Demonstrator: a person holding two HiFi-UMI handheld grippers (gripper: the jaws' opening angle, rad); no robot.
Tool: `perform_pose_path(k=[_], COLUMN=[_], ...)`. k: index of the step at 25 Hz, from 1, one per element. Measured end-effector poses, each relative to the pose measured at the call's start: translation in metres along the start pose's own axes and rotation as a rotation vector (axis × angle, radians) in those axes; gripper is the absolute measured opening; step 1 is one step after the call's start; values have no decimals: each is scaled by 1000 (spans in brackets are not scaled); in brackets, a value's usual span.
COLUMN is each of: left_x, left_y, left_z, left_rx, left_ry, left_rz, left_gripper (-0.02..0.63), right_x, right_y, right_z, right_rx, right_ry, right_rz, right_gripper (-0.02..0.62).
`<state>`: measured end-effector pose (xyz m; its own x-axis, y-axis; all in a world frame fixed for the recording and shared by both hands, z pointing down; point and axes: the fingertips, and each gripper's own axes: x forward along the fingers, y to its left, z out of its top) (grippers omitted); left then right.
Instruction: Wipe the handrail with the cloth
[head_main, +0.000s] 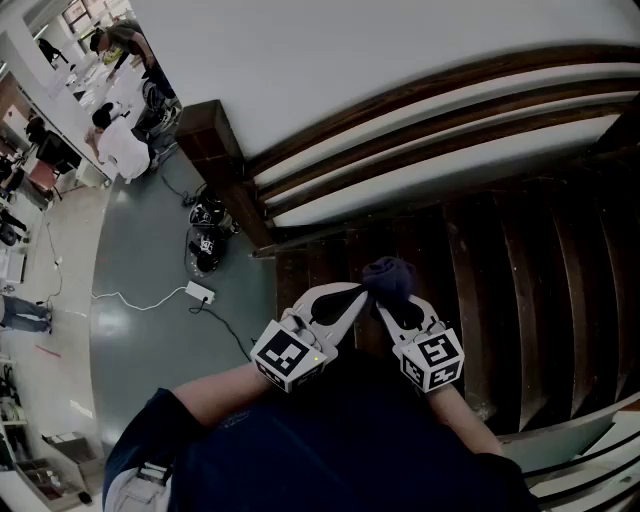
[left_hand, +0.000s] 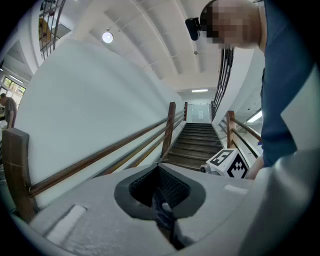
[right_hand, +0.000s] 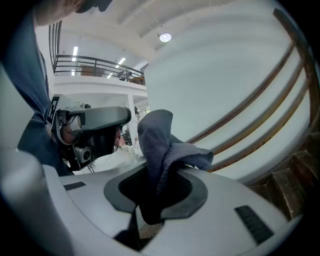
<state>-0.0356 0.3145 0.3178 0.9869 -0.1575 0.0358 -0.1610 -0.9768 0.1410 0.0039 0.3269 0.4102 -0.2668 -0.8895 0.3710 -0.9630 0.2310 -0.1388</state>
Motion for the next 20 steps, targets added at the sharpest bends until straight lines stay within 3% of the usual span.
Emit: perform_pose_path(k=[11, 20], left_x=[9, 12], left_y=[-4, 11], left_z=[-3, -5], left_rx=[1, -3], left_ry=[9, 22], left_rz=[4, 70], left_gripper=[3, 3], right_x=[-4, 0], right_y=[-7, -15], right_z=[2, 16], right_rx=[-2, -49], right_ry=[-18, -57], right_rz=[5, 20], right_gripper=[87, 88])
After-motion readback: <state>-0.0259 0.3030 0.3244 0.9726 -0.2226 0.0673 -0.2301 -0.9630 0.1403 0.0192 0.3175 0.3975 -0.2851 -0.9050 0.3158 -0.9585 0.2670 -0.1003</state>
